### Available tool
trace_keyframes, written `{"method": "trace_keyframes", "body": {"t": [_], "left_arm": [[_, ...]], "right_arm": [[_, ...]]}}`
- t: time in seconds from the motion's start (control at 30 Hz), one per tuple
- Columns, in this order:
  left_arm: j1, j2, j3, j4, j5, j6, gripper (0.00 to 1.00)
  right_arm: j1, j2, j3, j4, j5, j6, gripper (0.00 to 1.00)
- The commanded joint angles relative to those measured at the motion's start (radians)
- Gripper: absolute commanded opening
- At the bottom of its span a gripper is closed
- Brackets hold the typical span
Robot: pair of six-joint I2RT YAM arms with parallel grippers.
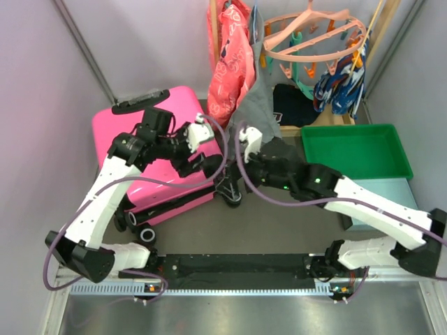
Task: Open, take out, and arrange the luggage
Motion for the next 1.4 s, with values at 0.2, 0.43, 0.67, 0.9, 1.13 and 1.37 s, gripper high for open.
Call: {"method": "trace_keyframes", "body": {"t": [0.2,0.43,0.67,0.9,1.13,1.37], "left_arm": [[-0.233,0.066,0.111,-0.275,-0.074,0.489,0.85],[-0.480,0.163,0.134,-0.277,-0.282,0.653,0.99],[-0.485,0.125,0.036,-0.184,-0.303,0.718,0.99],[-0.486,0.072,-0.060,-0.110,-0.333,0.739,0.99],[-0.488,0.048,-0.108,-0.038,-0.317,0.742,0.99],[-0.492,0.052,-0.157,-0.044,-0.317,0.805,0.99]], "right_arm": [[-0.286,-0.229,-0.319,0.171,-0.229,-0.108,0.80],[-0.390,-0.111,-0.427,0.378,-0.364,-0.047,0.28],[-0.383,0.043,-0.467,0.692,-0.516,0.114,0.15],[-0.321,0.185,-0.419,0.832,-0.563,0.213,0.10],[-0.277,0.239,-0.421,0.918,-0.548,0.303,0.08],[-0.277,0.253,-0.455,1.057,-0.533,0.414,0.06]]}}
